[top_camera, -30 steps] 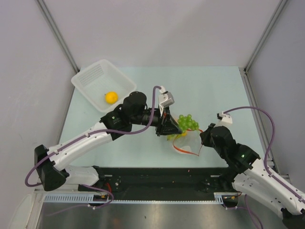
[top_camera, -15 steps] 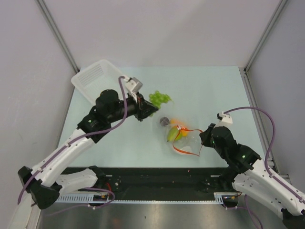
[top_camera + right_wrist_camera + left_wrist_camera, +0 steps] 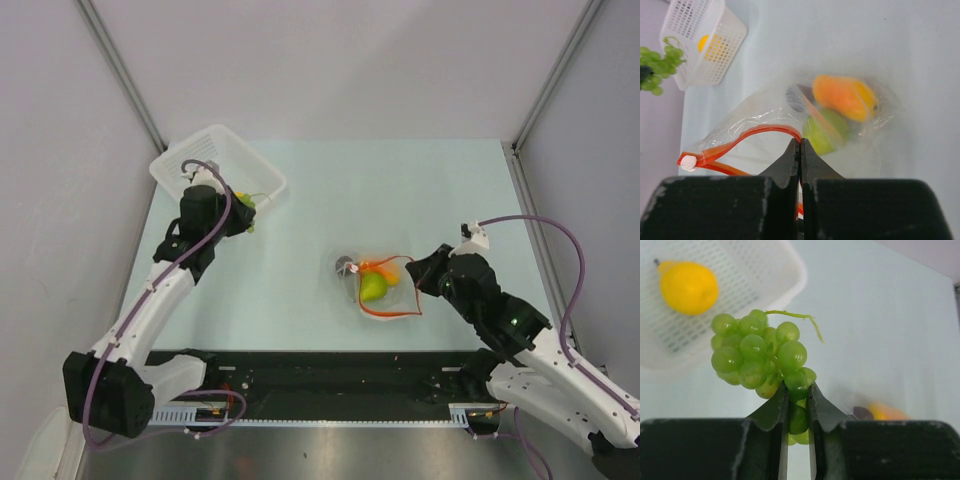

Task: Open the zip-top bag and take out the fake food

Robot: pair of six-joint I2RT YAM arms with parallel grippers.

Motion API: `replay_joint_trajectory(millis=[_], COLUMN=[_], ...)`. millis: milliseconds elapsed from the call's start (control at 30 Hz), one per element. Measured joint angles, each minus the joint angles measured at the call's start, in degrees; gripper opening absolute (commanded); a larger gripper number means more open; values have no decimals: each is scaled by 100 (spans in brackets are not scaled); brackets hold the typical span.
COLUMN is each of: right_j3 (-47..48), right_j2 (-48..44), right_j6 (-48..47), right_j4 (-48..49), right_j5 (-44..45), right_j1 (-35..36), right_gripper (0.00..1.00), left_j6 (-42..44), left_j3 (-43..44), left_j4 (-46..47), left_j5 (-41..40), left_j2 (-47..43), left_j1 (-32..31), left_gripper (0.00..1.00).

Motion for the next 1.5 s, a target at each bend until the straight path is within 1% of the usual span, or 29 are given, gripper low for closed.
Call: replay_joint_trajectory(millis=[67,133,200,267,333,367,433,500,533,567,633,667,700,733,767,800,900,1000,1100,1133,1167,1233,1300,1367,1500], right_j3=[-7,-7,-7,-7,-7,-7,-7,-4,-4,0,13,26,48,66,90,127,310,494,573,601,640,739,828,874,824], right_j2=[72,142,157,103,37,0,-42,-46,-46,-46,-44,-28,-9,2,52,109,282,415,372,332,282,155,42,-72,-129], right_j6=[81,101,79,28,-52,-94,-210,-286,-315,-354,-409,-435,-452,-474,-503,-540,-636,-713,-811,-839,-850,-868,-892,-925,-874], right_j4=[114,170,175,173,157,136,66,-4,-28,-57,-98,-136,-199,-232,-284,-341,-522,-695,-909,-1012,-1121,-1346,-1495,-1613,-1582], right_j5=[-96,-166,-190,-190,-188,-190,-197,-227,-251,-293,-332,-341,-343,-345,-343,-343,-306,-151,61,157,247,413,520,538,306], right_j1=[0,2,2,0,0,2,0,0,0,0,0,0,0,0,0,0,0,0,0,0,0,0,0,0,2], right_gripper=[0,0,0,0,0,0,0,0,0,0,0,0,0,0,0,0,0,0,0,0,0,0,0,0,0], left_j6=[-131,-240,-350,-437,-527,-575,-664,-734,-778,-822,-898,-927,-997,-977,-1010,-1016,-1054,-1054,-1016,-1003,-999,-964,-935,-833,-741], left_j3=[-153,-232,-243,-243,-243,-243,-238,-225,-223,-221,-190,-151,-96,-72,-50,-48,-61,-192,-354,-424,-498,-640,-675,-675,-675], left_j4=[46,63,151,323,448,529,680,728,754,776,802,800,804,804,839,892,1069,1318,1427,1493,1578,1759,1906,2059,2284], left_j5=[0,11,9,0,-15,-20,-24,-24,-26,-31,-33,-31,-35,-35,-22,-9,160,420,673,769,922,1325,1757,2192,2876], left_j2=[208,378,549,695,831,935,1200,1464,1580,1661,1812,1871,1923,1939,1941,1928,1821,1593,1294,1204,1121,1003,986,962,730], left_j1=[240,442,632,782,868,911,1001,1110,1178,1231,1362,1414,1443,1475,1530,1563,1635,1628,1471,1368,1250,920,494,-168,-1176], left_gripper=[10,10,12,16,15,11,10,13,16,32,49,66,72,87,91,92,91,86,77,71,69,64,63,58,48])
